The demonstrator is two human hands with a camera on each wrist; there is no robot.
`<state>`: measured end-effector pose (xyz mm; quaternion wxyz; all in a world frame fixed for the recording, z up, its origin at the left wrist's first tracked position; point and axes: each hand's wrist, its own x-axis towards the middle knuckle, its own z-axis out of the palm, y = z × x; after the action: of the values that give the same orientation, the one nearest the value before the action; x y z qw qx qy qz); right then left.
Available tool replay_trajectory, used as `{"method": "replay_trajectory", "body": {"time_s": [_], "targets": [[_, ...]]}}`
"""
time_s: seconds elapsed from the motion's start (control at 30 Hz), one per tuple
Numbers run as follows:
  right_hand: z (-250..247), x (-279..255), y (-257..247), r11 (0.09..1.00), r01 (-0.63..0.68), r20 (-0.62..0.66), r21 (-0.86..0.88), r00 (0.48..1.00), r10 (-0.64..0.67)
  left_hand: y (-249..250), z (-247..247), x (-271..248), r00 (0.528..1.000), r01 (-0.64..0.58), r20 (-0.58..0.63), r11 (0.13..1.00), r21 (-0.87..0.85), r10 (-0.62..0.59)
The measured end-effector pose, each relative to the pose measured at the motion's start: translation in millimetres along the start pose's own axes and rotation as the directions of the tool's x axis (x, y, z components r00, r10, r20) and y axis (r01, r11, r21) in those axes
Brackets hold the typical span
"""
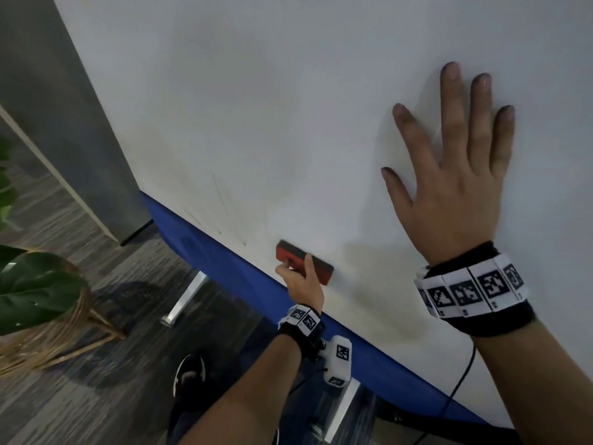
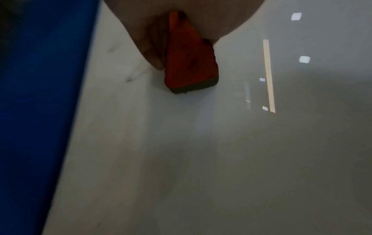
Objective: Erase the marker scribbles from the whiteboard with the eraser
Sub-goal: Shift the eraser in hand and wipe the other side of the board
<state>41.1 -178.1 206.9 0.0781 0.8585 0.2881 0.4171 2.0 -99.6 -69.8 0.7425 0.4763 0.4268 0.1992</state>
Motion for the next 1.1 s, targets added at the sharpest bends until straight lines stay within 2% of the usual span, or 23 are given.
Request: {"method": "replay_trajectory", "body": {"time_s": [0.07, 0.13, 0.2, 0.27, 0.3, 0.37, 0.43, 0.5, 0.53, 0.57, 0.6, 0.63, 0.7, 0.73, 0.77, 0.8, 0.83, 0.87, 0.9, 0.93, 0.97, 1.07, 1.1], "targets": [[-0.4, -0.5, 1.0, 1.000, 0.008, 0.012, -0.013, 1.000, -0.008, -19.4, 0.5, 1.3, 0.985, 0.172, -0.028, 0.985, -0.025, -0.172], [-1.7, -1.6, 1.3, 1.000, 0.013, 0.025, -0.021, 1.000, -0.012, -26.0, 3.9, 0.1, 0.978, 0.200, -0.051, 0.979, -0.027, -0.201], [-1.2, -1.8, 0.8, 1.000, 0.010, 0.033, -0.024, 0.999, -0.010, -19.3, 12.1, -12.4, 0.996, 0.079, -0.044, 0.997, -0.005, -0.079], [-0.7, -2.4, -0.2, 1.000, 0.001, 0.032, -0.030, 0.999, 0.000, -6.9, 20.6, -35.1, 0.997, -0.080, 0.012, 0.997, -0.013, 0.080], [0.1, -2.6, -1.2, 1.000, -0.007, 0.027, -0.030, 1.000, 0.008, -2.9, 24.3, -45.6, 0.991, -0.123, 0.046, 0.992, -0.029, 0.124], [1.7, -2.9, -3.3, 0.999, -0.020, 0.020, -0.025, 1.000, 0.021, -7.5, 27.6, -51.7, 0.988, -0.131, 0.077, 0.989, -0.071, 0.136], [3.2, -3.9, -3.1, 1.000, -0.011, 0.017, -0.024, 1.000, 0.012, -28.9, 21.1, -42.5, 0.994, -0.075, 0.080, 0.996, -0.051, 0.079], [4.1, -3.7, 1.1, 0.999, 0.010, 0.017, -0.039, 1.000, -0.009, -55.5, 12.4, -25.8, 0.995, 0.100, 0.024, 0.995, 0.004, -0.101], [4.0, -4.6, 2.9, 0.999, 0.018, 0.013, -0.045, 1.000, -0.017, -61.7, 9.7, -19.9, 0.979, 0.202, -0.007, 0.979, 0.023, -0.202], [3.7, -6.5, 3.4, 0.999, 0.021, 0.010, -0.051, 1.000, -0.021, -63.1, 8.9, -17.2, 0.966, 0.255, -0.040, 0.967, 0.019, -0.254], [4.2, -8.0, 2.7, 0.998, 0.021, 0.002, -0.055, 1.000, -0.021, -58.1, 10.9, -18.7, 0.970, 0.233, -0.078, 0.972, 0.016, -0.231], [5.4, -7.4, 2.2, 0.998, 0.024, -0.009, -0.061, 1.000, -0.024, -49.1, 17.3, -22.7, 0.984, 0.152, -0.097, 0.988, 0.037, -0.148], [6.0, -8.0, 1.9, 0.997, 0.023, -0.007, -0.073, 1.000, -0.024, -17.9, 30.2, -50.3, 0.994, -0.086, -0.066, 0.994, 0.067, 0.090], [5.8, -8.3, 1.0, 0.997, 0.018, -0.006, -0.068, 1.000, -0.019, -2.1, 34.6, -67.0, 0.967, -0.254, -0.006, 0.965, 0.061, 0.255], [5.9, -7.7, -0.1, 0.998, 0.009, -0.010, -0.066, 1.000, -0.009, 12.2, 38.1, -81.1, 0.886, -0.461, 0.084, 0.885, 0.064, 0.456], [5.9, -7.3, -0.6, 0.998, 0.005, -0.011, -0.068, 1.000, -0.006, 19.8, 39.8, -90.1, 0.777, -0.621, 0.190, 0.781, 0.073, 0.600], [5.9, -7.7, 0.2, 0.997, 0.010, -0.007, -0.073, 1.000, -0.010, 20.8, 42.9, -90.1, 0.654, -0.748, 0.267, 0.657, 0.091, 0.708], [5.6, -8.9, 1.4, 0.997, 0.016, -0.001, -0.074, 1.000, -0.016, 20.5, 45.3, -87.2, 0.565, -0.820, 0.305, 0.561, 0.111, 0.766], [5.0, -9.9, 2.4, 0.997, 0.026, 0.000, -0.069, 1.000, -0.026, 17.2, 46.7, -81.9, 0.534, -0.844, 0.307, 0.521, 0.129, 0.788], [4.1, -10.3, 4.0, 0.997, 0.038, -0.003, -0.064, 0.999, -0.039, 13.5, 46.1, -77.3, 0.543, -0.839, 0.282, 0.529, 0.131, 0.791], [3.6, -10.5, 5.7, 0.997, 0.050, -0.003, -0.064, 0.999, -0.050, 11.1, 42.5, -72.4, 0.590, -0.804, 0.254, 0.584, 0.108, 0.766], [3.0, -11.9, 8.7, 0.996, 0.059, 0.010, -0.061, 0.998, -0.058, -5.8, 27.3, -52.3, 0.843, -0.531, 0.121, 0.847, 0.037, 0.524], [3.0, -12.1, 7.9, 0.997, 0.055, 0.007, -0.055, 0.998, -0.055, -13.9, 23.0, -43.7, 0.900, -0.434, 0.060, 0.901, 0.015, 0.433]]}}
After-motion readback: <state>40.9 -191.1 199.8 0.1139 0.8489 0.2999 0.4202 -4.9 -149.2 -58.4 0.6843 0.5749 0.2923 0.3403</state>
